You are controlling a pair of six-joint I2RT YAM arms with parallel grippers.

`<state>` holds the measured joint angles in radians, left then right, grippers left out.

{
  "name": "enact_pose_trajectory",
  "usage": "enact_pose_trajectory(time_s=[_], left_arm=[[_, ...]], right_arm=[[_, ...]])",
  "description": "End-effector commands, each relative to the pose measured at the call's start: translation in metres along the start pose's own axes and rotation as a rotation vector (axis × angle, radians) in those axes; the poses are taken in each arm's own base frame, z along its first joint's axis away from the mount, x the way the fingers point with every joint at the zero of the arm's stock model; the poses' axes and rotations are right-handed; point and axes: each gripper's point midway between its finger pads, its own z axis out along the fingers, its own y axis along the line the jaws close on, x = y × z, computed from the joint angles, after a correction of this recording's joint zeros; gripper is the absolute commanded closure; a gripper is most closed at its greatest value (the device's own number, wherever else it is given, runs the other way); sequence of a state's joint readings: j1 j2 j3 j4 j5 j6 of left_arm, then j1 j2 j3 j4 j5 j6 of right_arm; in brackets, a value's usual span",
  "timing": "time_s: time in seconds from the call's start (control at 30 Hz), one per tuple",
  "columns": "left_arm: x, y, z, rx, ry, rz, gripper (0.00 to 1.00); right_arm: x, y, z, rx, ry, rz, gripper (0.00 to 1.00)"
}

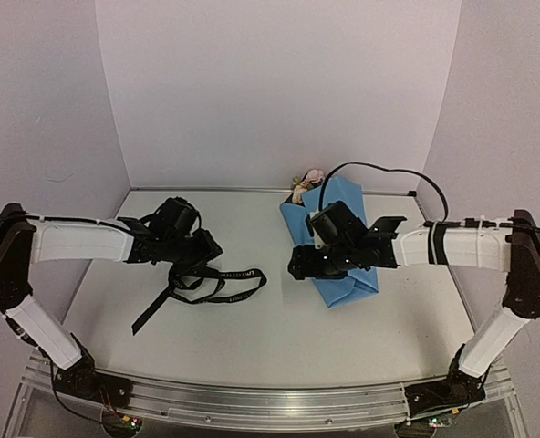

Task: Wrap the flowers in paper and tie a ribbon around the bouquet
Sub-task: Pick up the right side of the ribbon from the center of the board.

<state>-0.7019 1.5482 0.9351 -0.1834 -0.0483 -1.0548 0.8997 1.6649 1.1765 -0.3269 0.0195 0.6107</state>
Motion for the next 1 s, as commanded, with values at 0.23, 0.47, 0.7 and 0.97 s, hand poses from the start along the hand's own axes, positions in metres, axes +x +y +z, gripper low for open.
enact_pose_trajectory(time_s=[0.23,0.47,0.7,0.97], left_arm=[[-0.020,0.130,-0.058,-0.229,-0.075,-0.072,0.46],[-0.019,0.152,-0.064,-0.212,-0.078,-0.106,0.45],[-0.021,0.143,-0.052,-0.148,-0.043,-0.085,0.44],[-0.028,0.134,-0.047,-0.121,-0.033,-0.059,0.44]], right_arm=[[-0.031,0.136,0.054,-0.140,0.019,-0.116,0.37],[-0.029,0.151,0.114,-0.067,0.022,-0.089,0.38],[-0.019,0.149,0.165,-0.018,0.024,-0.072,0.39],[-0.011,0.140,0.193,0.027,0.015,-0.073,0.49]])
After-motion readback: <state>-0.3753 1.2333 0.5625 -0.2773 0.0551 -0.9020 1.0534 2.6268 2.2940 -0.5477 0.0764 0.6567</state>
